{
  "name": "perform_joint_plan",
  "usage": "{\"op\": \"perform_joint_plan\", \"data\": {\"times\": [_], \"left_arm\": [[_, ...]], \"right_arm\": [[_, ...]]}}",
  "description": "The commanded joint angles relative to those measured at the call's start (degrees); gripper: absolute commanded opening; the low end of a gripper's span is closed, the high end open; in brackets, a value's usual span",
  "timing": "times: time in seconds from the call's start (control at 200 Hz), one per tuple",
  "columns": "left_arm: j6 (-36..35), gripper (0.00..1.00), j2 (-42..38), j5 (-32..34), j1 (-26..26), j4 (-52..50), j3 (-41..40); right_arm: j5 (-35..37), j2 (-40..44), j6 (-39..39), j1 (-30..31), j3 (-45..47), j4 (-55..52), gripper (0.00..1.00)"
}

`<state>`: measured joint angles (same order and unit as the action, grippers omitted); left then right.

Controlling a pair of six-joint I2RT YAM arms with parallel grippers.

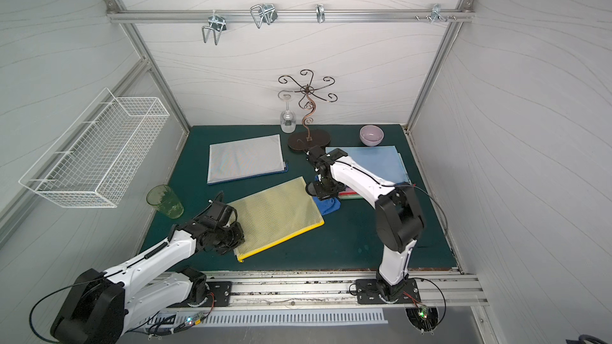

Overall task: Wipe the document bag
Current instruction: Place the cleaning item at the center of the board.

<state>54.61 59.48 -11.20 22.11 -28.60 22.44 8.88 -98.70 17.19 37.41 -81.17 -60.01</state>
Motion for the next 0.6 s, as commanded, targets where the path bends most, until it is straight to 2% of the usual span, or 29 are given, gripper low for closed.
{"op": "perform_joint_plan", "data": {"times": [0.0, 0.125, 0.275, 0.395, 0.49, 0.595], "left_arm": [[-0.79, 0.0, 1.96, 1.45, -0.31, -1.25, -0.22], [-0.73, 0.0, 2.43, 1.42, -0.4, -0.32, -0.32], [-1.7, 0.0, 2.65, 1.79, -0.4, -1.33, 0.5], [-1.51, 0.0, 2.99, 1.67, -0.39, -0.48, 0.25], [-1.62, 0.0, 3.59, 1.22, -0.4, 0.36, 0.45], [-2.26, 0.0, 3.79, 1.28, -0.4, 0.15, 1.41]], "right_arm": [[-7.22, 7.07, 5.48, -3.24, 8.23, -3.83, 0.0], [-13.2, 16.57, 10.04, -9.21, 20.13, 0.06, 0.0], [-15.92, 23.5, 12.67, -14.22, 27.15, 0.42, 0.0], [-16.74, 25.72, 14.13, -15.98, 32.02, 1.99, 0.0], [-19.21, 23.97, 15.24, -16.61, 34.05, 5.77, 0.0], [-23.65, 20.89, 16.49, -18.41, 36.72, 9.0, 0.23]]}}
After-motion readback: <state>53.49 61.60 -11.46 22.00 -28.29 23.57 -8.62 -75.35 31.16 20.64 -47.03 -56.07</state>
